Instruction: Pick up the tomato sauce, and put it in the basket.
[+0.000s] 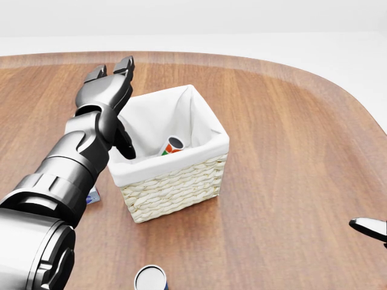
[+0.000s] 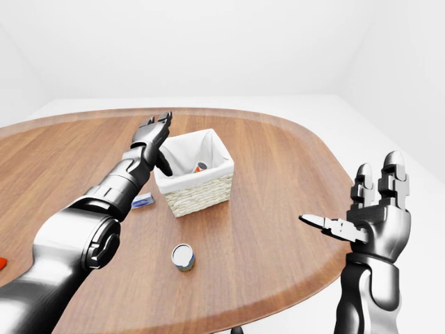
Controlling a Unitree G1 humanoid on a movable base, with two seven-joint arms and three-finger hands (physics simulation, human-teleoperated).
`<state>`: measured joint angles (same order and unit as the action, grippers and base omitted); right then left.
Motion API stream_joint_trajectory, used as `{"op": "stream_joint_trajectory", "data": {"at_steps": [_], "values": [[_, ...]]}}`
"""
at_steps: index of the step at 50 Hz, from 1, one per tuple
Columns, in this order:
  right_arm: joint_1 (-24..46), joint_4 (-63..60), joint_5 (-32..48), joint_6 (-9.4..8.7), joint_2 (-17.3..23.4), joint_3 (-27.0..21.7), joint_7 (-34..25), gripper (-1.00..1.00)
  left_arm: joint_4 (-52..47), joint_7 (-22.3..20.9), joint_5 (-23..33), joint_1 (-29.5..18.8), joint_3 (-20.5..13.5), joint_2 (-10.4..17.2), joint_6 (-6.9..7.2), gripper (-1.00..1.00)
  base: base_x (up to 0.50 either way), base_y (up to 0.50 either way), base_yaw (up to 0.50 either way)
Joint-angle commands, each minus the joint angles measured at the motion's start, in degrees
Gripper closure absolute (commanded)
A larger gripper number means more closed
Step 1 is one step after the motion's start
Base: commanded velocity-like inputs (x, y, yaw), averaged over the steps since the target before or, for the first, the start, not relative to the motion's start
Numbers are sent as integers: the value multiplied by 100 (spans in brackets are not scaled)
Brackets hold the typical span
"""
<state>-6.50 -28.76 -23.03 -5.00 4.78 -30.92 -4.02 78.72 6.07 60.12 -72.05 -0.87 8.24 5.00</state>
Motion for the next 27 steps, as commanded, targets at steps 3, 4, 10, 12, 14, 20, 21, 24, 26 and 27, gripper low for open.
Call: {"op": "stream_joint_trajectory", "data": {"at_steps": [3, 4, 10, 12, 14, 20, 21, 24, 26, 27], "values": [[9, 86, 35, 0, -9, 34, -16, -100, 4, 23, 47, 19, 5, 24, 0, -100, 0, 0, 0], [10, 85, 34, 0, -6, 35, -12, -100, 4, 27, 51, 20, 5, 25, 0, -100, 0, 0, 0], [1, 95, 45, 0, -12, 52, -12, -100, 5, 26, 83, 30, 13, 22, 0, -100, 0, 0, 0], [0, 80, 32, 0, -3, 41, -4, -100, 4, 27, 82, 21, 4, 24, 0, -100, 0, 0, 0], [-13, 61, 28, 0, -12, 43, -4, -100, 4, 25, 87, 20, 6, 24, 0, -100, 0, 0, 0], [-6, 54, 24, 0, -7, 39, 3, -100, 5, 22, 100, 20, 7, 27, 0, -100, 0, 0, 0], [-1, 83, 36, 0, -10, 47, -8, -100, 5, 24, 106, 20, 10, 27, 0, -100, 0, 0, 0], [2, 128, 52, 0, -14, 58, -17, -100, 5, 23, 110, 14, 5, 28, 0, -100, 0, 0, 0], [-7, 95, 32, 0, -7, 49, -10, -100, 4, 13, 117, 0, 6, 38, 0, -100, 0, 0, 0], [-8, 91, 29, 0, -7, 47, -9, -100, 4, 13, 118, -5, 5, 40, 0, -100, 0, 0, 0]]}}
